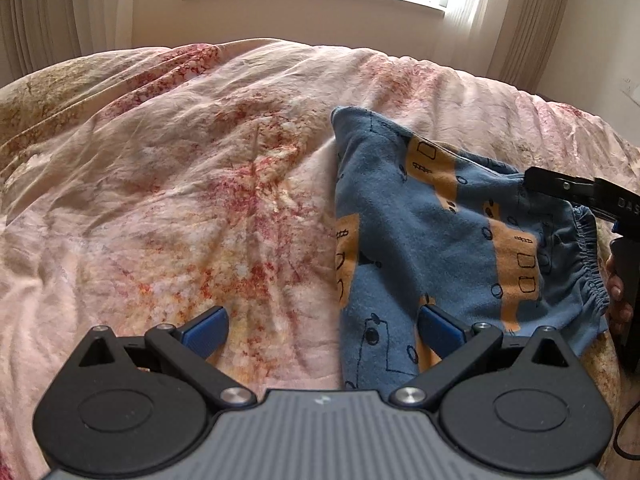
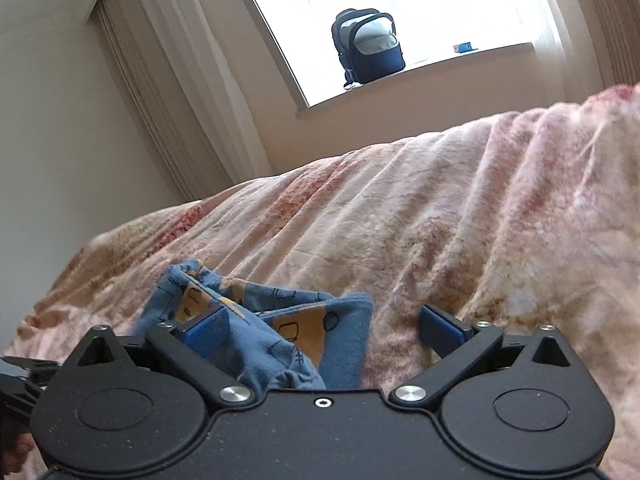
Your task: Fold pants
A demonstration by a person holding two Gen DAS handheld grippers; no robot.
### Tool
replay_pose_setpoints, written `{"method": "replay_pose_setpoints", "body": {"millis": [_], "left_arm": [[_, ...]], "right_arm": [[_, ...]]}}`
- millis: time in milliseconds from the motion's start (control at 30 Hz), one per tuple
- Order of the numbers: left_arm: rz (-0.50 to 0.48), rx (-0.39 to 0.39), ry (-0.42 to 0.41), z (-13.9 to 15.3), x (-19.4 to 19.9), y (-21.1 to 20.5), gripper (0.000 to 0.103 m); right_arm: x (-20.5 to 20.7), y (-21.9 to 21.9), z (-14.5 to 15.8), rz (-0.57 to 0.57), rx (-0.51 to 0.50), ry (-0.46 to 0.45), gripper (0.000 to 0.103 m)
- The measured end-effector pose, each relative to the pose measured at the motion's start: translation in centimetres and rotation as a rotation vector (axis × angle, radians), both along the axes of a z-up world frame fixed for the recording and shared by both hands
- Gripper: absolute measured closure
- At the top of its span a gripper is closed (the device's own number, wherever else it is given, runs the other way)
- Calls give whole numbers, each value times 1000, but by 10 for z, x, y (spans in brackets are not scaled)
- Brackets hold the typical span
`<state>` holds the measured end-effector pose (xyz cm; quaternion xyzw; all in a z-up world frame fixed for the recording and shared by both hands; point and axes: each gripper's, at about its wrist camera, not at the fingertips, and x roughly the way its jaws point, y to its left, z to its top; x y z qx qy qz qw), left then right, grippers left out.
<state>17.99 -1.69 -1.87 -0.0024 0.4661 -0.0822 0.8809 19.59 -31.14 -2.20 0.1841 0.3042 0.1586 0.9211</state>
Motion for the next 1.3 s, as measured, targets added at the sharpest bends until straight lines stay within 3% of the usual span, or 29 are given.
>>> {"method": "replay_pose_setpoints", "body": {"millis": [233,300,467,600,700,767,833,867,900,1067,1300], "left_arm": [[0,17,8,3,-5,-3,0],[0,20,9,3,-6,-4,0],[-6,30,6,5,-6,-7,0],[-51,19,-17,8,-10,-10,1],[-94,27,-40,10,-14,-15,26],[-118,9,-40,12,-16,-18,54],[-135,-27,-35,13,-16,-21,65],[-134,-15,-42,14,-16,-22,79],[-138,-10,-50,14,-16,-23,84],[-112,-31,-92,25,-16,-20,90],[-97,-10,-299,56,-5,-18,91]], "right_arm": [[-3,6,-1,24,-18,-13,26],[-4,8,-2,31,-19,-11,35],[-3,6,-5,23,-2,-4,41],[-3,3,-8,2,14,7,58],[-4,3,-8,-4,1,5,73],[-6,6,-5,10,-15,-7,85],[-8,12,-1,19,-59,-21,89],[-9,15,1,23,-80,-28,93],[-11,17,3,22,-95,-35,95],[-18,28,25,23,-153,-76,96],[6,45,69,66,-225,-202,97]]}}
